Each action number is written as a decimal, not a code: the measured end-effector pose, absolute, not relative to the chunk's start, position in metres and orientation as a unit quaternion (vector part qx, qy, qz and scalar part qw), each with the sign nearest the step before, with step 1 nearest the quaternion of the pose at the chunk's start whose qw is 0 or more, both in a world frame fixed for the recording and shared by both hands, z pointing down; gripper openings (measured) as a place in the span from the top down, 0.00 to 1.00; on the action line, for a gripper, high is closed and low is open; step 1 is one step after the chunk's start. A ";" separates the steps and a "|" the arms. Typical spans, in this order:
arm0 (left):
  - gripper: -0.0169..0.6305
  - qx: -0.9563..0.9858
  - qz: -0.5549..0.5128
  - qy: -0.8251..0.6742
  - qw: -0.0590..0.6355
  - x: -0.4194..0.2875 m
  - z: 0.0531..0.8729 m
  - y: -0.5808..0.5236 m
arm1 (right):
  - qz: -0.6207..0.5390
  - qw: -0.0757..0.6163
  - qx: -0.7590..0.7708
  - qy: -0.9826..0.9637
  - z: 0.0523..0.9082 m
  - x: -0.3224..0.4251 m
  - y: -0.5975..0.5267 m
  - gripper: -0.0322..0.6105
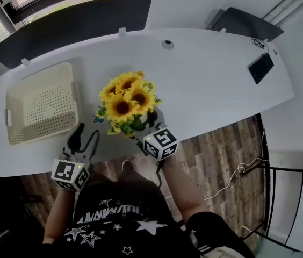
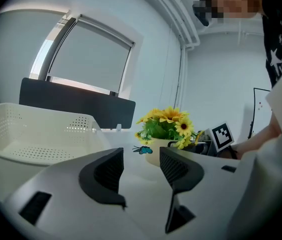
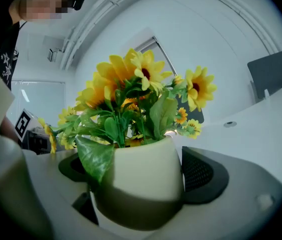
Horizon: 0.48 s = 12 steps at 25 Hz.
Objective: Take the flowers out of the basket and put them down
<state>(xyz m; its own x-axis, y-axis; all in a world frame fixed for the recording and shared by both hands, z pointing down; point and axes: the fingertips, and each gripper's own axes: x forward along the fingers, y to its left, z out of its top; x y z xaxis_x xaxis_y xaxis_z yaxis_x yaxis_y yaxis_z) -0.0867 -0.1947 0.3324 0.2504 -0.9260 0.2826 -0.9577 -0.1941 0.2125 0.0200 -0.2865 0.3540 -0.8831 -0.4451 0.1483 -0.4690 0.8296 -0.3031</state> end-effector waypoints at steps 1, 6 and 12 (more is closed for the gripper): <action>0.61 0.770 0.048 -0.612 0.175 -0.086 0.334 -0.194 | 0.171 0.040 0.238 -0.955 0.360 0.020 -0.286 0.13; 0.61 0.766 0.053 -0.615 0.177 -0.081 0.334 -0.193 | 0.192 0.060 0.240 -0.950 0.387 0.022 -0.288 0.13; 0.61 0.769 0.062 -0.612 0.174 -0.081 0.338 -0.191 | 0.210 0.064 0.244 -0.945 0.402 0.019 -0.287 0.13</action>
